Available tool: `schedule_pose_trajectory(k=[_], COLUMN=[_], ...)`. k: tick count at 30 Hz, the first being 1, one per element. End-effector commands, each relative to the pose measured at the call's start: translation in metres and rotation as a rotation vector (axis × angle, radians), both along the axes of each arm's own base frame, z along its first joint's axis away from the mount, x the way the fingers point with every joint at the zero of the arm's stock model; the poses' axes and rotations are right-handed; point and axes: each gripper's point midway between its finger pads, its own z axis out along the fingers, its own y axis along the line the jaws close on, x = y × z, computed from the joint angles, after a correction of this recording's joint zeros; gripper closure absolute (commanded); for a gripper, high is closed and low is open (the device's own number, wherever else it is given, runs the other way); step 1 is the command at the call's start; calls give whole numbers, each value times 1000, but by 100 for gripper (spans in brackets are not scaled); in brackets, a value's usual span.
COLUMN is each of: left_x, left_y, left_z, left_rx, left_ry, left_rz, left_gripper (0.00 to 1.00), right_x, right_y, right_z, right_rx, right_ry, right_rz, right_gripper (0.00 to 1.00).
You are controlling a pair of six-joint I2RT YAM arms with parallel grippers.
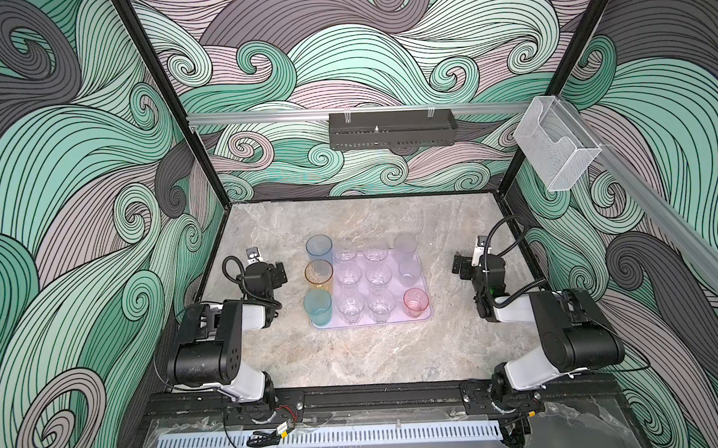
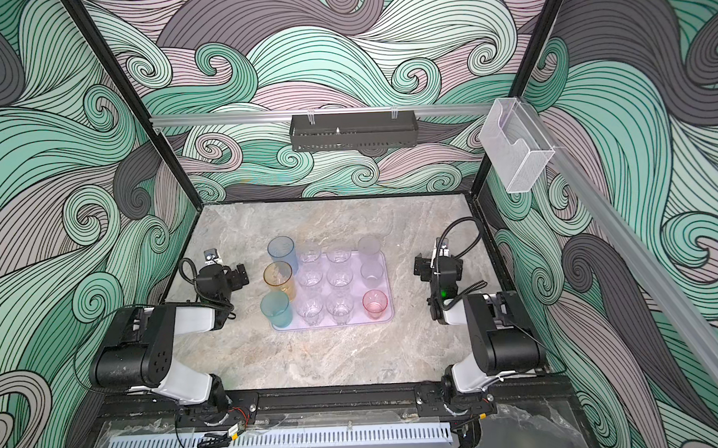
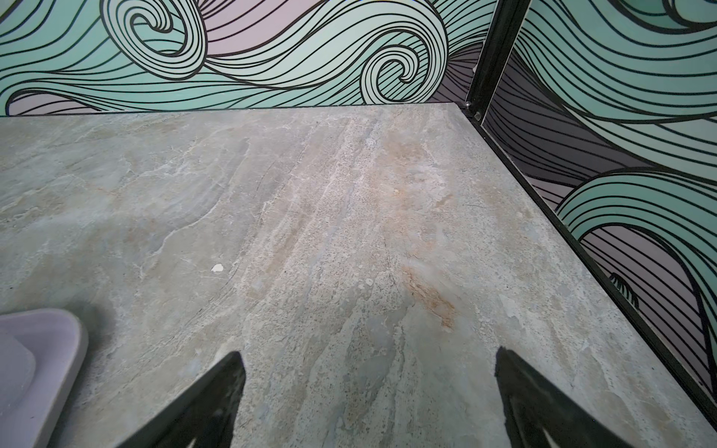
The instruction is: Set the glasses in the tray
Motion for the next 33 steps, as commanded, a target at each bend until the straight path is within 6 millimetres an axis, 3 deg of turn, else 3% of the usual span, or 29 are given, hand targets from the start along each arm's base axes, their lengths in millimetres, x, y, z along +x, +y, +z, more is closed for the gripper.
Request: schedule_pose_trajectory(k=[1,33], left_x=[5,5], left_y=[2,2], left_z=[9,12], left_rx=[-11,-14], left_ry=[-19,-24], left_rz=[1,4], left_gripper=[1,1], right_x=[3,3], right_y=[1,1], right_z=[9,8], right_rx=[3,1], right_ry=[-32,-31], right_rz=[7,7], right_gripper=[0,0])
